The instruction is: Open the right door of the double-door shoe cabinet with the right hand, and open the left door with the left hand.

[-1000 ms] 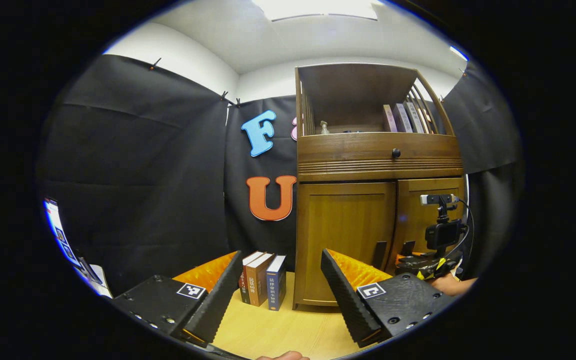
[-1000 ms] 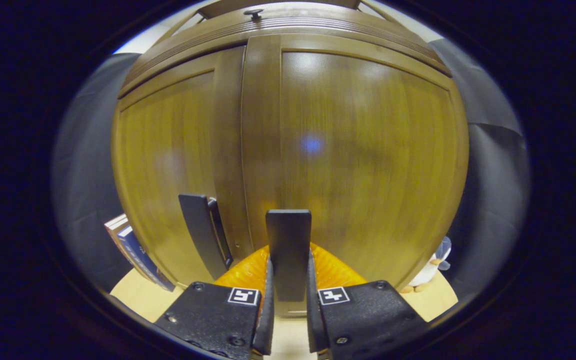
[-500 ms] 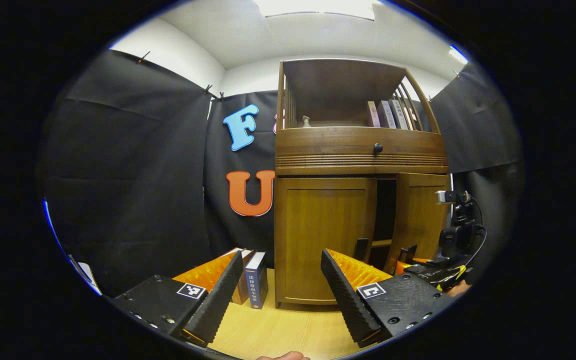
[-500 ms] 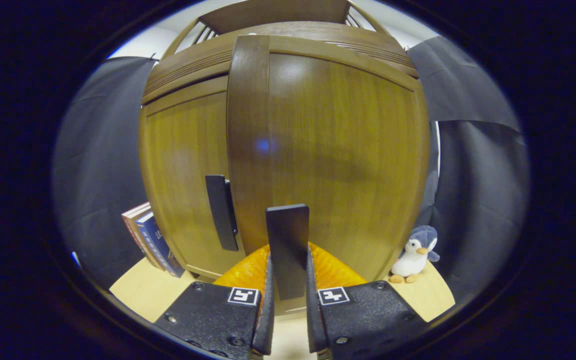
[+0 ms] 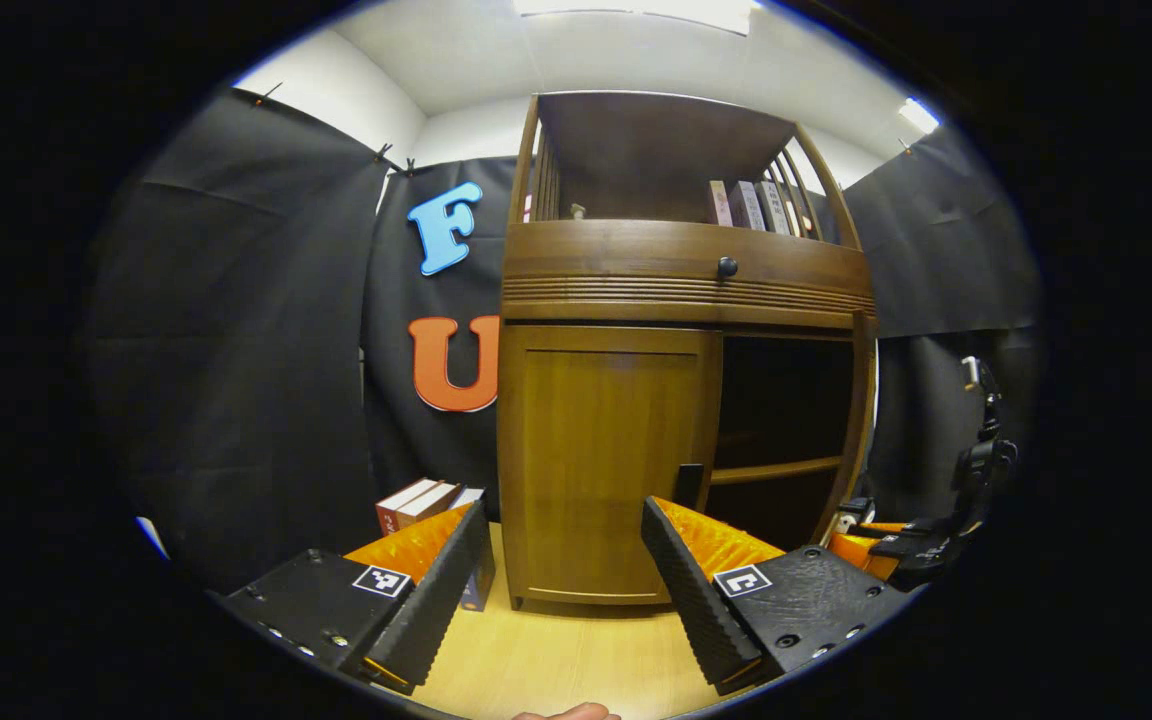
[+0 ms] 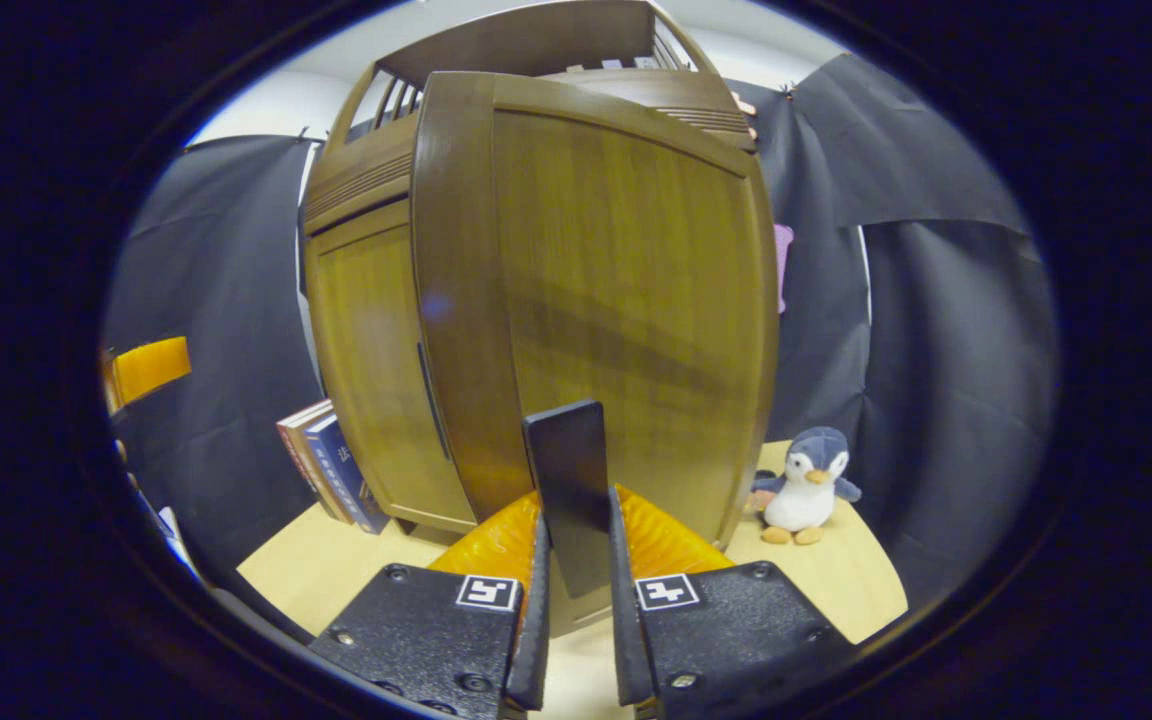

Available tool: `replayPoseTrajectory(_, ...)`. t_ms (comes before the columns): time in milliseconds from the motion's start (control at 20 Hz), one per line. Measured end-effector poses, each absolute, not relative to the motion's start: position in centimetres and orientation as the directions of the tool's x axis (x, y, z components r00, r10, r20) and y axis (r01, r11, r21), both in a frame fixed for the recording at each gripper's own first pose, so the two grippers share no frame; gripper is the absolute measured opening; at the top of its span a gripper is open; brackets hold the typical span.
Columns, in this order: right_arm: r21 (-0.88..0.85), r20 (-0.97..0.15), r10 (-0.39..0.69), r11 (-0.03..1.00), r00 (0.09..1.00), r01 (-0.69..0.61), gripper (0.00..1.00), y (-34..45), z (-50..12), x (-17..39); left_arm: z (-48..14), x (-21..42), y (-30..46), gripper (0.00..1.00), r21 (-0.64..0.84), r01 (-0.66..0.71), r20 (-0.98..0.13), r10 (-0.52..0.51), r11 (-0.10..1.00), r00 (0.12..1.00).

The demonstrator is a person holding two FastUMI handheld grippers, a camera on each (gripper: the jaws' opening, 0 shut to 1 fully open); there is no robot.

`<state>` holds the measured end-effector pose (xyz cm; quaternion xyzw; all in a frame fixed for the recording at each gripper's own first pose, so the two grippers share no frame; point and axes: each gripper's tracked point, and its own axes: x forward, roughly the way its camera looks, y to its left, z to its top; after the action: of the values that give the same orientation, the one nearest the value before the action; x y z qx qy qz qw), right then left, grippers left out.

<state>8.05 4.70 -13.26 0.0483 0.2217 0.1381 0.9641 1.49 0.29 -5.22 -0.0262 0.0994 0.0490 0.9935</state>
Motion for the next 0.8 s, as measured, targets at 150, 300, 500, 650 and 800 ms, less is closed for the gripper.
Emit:
replayPoseTrajectory(150,0.150,-0.427,0.248,0.968,0.870,-0.203,0.29,2.3,-13.4,6.7,-5.6,2.6,-1.3,0.94,-0.054,-0.067,-0.197,0.055,0.996,0.979)
replayPoseTrajectory(300,0.143,-0.443,0.202,0.978,0.873,-0.154,0.27,-0.4,-13.8,5.4,-6.7,3.9,-3.2,0.94,-0.058,-0.037,-0.204,0.025,0.998,0.979)
replayPoseTrajectory(500,0.162,-0.486,0.163,0.982,0.858,-0.095,0.19,-3.6,-14.6,3.8,-8.0,5.5,-6.4,0.94,-0.049,-0.002,-0.221,-0.009,0.999,0.975)
replayPoseTrajectory(650,0.176,-0.465,0.146,0.982,0.873,-0.071,0.15,-5.5,-13.2,3.2,-9.4,7.0,-8.3,0.94,-0.034,0.028,-0.237,-0.035,0.999,0.971)
replayPoseTrajectory(800,0.148,-0.455,0.101,0.988,0.885,-0.037,0.13,-7.9,-12.8,2.8,-10.5,8.6,-9.4,0.94,-0.015,0.040,-0.252,-0.042,0.999,0.967)
